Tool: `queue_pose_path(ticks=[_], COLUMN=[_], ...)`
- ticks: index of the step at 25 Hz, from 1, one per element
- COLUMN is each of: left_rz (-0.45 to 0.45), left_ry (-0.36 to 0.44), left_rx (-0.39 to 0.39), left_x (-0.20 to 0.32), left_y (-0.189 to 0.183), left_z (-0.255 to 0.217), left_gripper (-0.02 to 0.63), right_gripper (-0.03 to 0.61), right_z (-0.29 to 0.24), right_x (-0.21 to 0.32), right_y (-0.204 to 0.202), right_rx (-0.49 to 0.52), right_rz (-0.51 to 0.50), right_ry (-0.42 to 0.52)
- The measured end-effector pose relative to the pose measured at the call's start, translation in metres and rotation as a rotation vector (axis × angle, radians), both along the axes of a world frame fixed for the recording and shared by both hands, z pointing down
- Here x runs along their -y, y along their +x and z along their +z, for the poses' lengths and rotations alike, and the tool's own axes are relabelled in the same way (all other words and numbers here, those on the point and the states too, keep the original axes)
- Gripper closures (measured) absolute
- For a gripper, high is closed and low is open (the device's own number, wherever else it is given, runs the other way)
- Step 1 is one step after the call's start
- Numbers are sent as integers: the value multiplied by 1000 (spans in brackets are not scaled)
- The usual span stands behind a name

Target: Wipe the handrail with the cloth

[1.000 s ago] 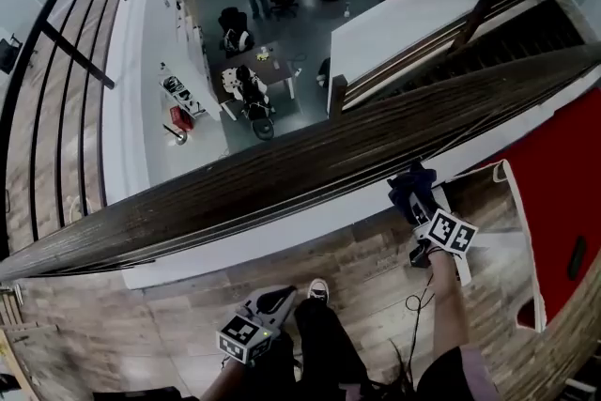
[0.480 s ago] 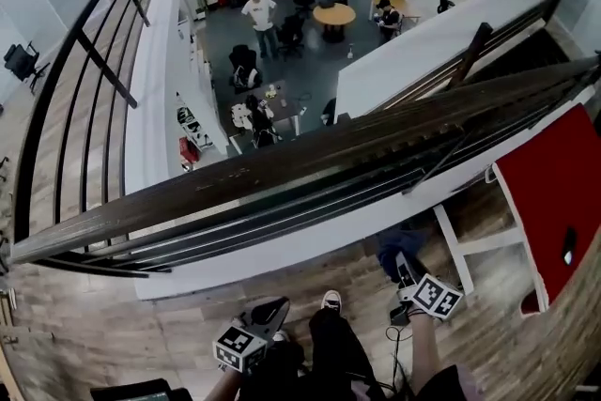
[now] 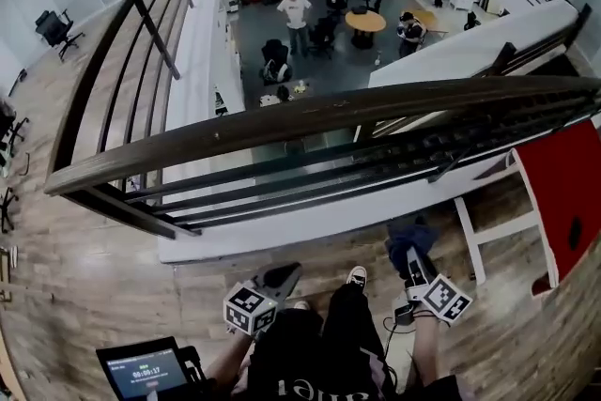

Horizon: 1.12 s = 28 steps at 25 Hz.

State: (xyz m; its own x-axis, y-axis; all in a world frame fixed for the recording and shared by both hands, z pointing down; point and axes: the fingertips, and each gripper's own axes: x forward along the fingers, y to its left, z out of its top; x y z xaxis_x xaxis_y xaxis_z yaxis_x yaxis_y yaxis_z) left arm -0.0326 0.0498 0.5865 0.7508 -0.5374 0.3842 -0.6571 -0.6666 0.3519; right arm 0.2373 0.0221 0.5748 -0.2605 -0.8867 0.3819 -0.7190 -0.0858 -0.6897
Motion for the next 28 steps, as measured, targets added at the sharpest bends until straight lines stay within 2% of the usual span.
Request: queue_pose_path(ticks=[3, 7, 15, 23, 28], left_rz=[-22, -37, -36, -22, 4], left_ry=[-19, -21, 7, 8, 25], left_rx=[-9, -30, -80, -84, -72], left_x=[-20, -37, -71, -118, -160], left_y=[-30, -52, -47, -13, 21], left_z=[1, -6, -34, -41, -44], left_gripper=[609, 609, 609, 609, 609], right_gripper=[474, 474, 474, 474, 474], right_z=[-5, -12, -30, -27, -25], right_x=[-26, -54, -95, -134, -181], right_y=[-39, -83, -133, -135, -118], right_rx=[2, -10, -46, -60, -60], right_rz=[-23, -68, -173, -238, -243], right_ry=[-14, -38, -44, -45, -42])
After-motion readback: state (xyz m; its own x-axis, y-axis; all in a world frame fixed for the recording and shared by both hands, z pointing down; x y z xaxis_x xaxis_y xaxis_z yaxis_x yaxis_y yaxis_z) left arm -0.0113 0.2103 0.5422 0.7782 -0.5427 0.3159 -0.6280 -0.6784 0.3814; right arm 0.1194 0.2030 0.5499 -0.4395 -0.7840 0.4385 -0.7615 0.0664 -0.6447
